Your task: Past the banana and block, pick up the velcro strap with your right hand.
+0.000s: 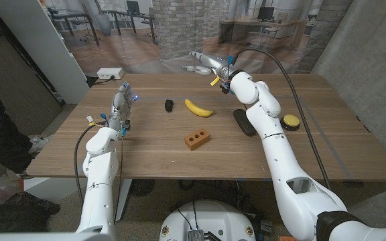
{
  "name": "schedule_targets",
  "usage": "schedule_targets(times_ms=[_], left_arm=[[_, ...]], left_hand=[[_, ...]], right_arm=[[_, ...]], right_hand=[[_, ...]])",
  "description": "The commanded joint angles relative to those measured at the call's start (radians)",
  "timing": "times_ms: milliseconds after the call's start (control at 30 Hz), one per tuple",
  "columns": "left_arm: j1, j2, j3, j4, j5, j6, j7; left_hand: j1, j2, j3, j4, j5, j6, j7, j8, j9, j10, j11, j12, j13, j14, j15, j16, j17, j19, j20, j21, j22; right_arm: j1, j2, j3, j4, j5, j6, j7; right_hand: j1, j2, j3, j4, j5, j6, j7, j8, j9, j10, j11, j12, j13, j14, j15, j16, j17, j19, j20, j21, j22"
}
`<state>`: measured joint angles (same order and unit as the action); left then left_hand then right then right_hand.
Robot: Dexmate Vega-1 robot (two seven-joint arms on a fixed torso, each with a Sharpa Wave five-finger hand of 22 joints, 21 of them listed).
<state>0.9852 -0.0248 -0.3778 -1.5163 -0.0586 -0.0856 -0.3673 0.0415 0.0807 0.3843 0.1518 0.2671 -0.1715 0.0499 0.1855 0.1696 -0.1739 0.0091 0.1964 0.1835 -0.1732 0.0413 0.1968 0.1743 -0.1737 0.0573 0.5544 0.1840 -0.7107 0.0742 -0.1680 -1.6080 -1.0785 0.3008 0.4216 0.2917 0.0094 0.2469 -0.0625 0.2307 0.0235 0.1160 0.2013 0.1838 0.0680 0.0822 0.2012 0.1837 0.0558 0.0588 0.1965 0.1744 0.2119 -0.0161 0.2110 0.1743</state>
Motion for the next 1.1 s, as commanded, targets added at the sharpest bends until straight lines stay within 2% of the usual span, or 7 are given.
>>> schedule_targets(times_ms=[33, 433, 1100], left_arm=[[-0.009, 0.003, -0.010, 0.016, -0.004, -0.007, -0.004], [-0.016, 0.009, -0.017, 0.027, -0.002, -0.006, -0.007], [-0.029, 0.016, -0.027, 0.043, 0.002, -0.002, -0.014]], left_hand=[[0.003, 0.043, -0.001, 0.002, 0.008, -0.177, 0.005, -0.002, 0.005, -0.238, 0.004, 0.001, 0.002, -0.278, 0.000, -0.003, 0.005, -0.221, -0.010, -0.002, 0.001], [0.003, 0.043, -0.003, 0.002, 0.009, -0.176, 0.003, -0.002, 0.005, -0.238, 0.003, 0.001, 0.003, -0.278, -0.002, -0.003, 0.005, -0.218, -0.015, -0.005, 0.002], [0.003, 0.042, -0.005, 0.002, 0.010, -0.174, 0.002, -0.002, 0.005, -0.237, 0.002, 0.001, 0.003, -0.278, -0.003, -0.004, 0.005, -0.216, -0.015, -0.012, 0.002]], right_arm=[[0.020, -0.001, -0.045, 0.018, -0.065, -0.006, 0.003], [0.042, 0.004, -0.081, 0.052, -0.111, -0.017, -0.002], [0.108, -0.001, -0.131, 0.147, -0.147, 0.003, -0.016]], right_hand=[[0.012, -0.002, -0.001, -0.008, 0.003, 0.002, 0.014, -0.005, 0.004, 0.008, 0.003, -0.002, 0.005, 0.006, 0.000, 0.001, 0.002, 0.007, 0.007, 0.004, 0.002], [0.023, -0.008, -0.004, -0.017, 0.004, 0.003, 0.015, -0.004, 0.004, 0.012, 0.003, -0.002, 0.005, 0.016, -0.002, 0.002, 0.002, 0.020, 0.005, 0.007, 0.002], [0.039, -0.011, -0.004, -0.028, 0.008, 0.004, 0.016, -0.004, 0.005, 0.016, 0.005, -0.002, 0.005, 0.022, -0.002, 0.000, 0.002, 0.030, 0.007, 0.007, 0.001]])
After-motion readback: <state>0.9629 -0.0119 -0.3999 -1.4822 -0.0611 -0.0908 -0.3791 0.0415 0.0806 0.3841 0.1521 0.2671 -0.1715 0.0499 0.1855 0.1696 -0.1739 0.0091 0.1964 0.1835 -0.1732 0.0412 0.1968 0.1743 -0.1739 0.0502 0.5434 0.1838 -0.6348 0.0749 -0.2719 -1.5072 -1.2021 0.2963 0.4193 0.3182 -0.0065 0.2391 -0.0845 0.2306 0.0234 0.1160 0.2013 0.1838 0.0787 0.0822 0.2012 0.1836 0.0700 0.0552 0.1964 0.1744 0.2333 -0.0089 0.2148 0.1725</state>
